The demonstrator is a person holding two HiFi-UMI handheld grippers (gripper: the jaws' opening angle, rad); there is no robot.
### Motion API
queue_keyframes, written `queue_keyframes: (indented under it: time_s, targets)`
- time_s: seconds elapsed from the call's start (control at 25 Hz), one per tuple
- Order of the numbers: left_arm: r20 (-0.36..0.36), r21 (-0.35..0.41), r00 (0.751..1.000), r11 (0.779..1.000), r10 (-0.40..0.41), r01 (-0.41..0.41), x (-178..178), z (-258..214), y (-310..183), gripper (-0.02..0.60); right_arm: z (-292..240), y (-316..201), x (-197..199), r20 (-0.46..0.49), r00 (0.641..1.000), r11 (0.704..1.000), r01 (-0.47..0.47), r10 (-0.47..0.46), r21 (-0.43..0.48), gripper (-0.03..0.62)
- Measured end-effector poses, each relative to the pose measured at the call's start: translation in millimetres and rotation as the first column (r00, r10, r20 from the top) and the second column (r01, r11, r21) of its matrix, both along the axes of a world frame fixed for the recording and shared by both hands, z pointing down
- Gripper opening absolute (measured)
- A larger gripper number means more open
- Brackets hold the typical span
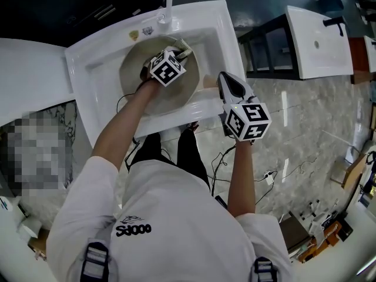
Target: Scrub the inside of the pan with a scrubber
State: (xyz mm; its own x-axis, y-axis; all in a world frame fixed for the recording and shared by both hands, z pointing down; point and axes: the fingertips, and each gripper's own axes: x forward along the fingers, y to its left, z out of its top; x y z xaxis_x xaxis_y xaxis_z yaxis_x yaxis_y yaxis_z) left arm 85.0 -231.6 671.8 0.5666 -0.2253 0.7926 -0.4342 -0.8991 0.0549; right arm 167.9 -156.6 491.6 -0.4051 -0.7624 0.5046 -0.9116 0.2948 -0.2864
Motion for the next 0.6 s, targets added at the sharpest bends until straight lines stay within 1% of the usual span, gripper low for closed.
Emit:
queue_keyframes:
  time_s: [0.16, 0.36, 0.44, 0.6]
  targets:
    - [-0.012, -0.015, 0.997, 0.997, 0.07, -0.071, 16.4, -3.5, 18.9, 0.066, -1.4, 4.8, -1.6, 0.002, 1.0, 1.0, 0.004, -0.004, 0.0, 0.008]
    - [-0.024, -0.039, 0.988, 0.988, 0.15, -0.151, 23.9, -8.0, 39.7, 0.066, -5.9, 7.2, -4.8, 0.009, 1.0, 1.0, 0.012, -0.012, 0.011, 0.008]
    - [-0.036, -0.061, 0.98, 0.978, 0.195, -0.197, 25.8, -10.0, 51.7, 0.066, -7.6, 8.7, -6.7, 0.013, 1.0, 1.0, 0.014, -0.014, 0.013, 0.008]
    - [-0.053, -0.1, 0.957, 0.952, 0.286, -0.291, 29.5, -11.4, 79.2, 0.066, -10.2, 12.8, -10.0, 0.01, 1.0, 1.0, 0.023, -0.023, 0.021, 0.008]
